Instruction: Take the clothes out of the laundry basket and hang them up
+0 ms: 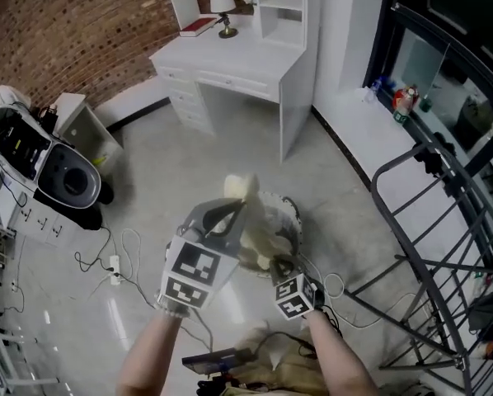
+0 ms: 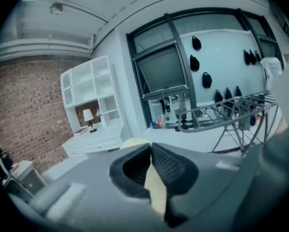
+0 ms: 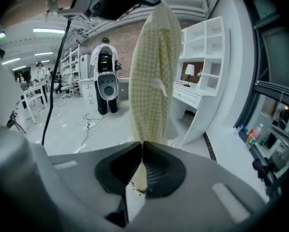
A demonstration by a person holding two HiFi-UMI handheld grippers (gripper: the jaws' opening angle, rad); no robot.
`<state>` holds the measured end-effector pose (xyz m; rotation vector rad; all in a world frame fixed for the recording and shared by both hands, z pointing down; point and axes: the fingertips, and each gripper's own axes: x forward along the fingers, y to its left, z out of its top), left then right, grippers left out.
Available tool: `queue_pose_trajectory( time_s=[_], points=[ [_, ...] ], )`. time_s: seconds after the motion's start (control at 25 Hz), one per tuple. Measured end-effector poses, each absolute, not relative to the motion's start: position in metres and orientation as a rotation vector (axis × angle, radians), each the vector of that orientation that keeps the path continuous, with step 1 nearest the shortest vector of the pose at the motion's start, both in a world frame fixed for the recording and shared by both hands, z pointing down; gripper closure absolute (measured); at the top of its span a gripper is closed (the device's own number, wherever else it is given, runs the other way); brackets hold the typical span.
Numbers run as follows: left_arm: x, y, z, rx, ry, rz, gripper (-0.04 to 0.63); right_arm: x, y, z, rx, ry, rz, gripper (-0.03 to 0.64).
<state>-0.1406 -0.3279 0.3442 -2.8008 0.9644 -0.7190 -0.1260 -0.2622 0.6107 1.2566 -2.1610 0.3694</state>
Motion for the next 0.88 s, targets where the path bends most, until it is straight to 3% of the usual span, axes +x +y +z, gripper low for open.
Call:
queue_pose_trajectory(
  time_s=[0.32, 0.88],
  points=[
    [-0.136, -0.334, 0.356, -2.842, 0.763, -0.668, 0.592, -0.021, -0.206, 0.560, 1.740, -1.918, 0.459, 0.606],
    [0.023, -0.225, 0.331, -2.825, 0.141, -0.434, 0.591, 0.125, -0.011, 0.395, 2.278, -1.338, 0.297, 0.606]
  ],
)
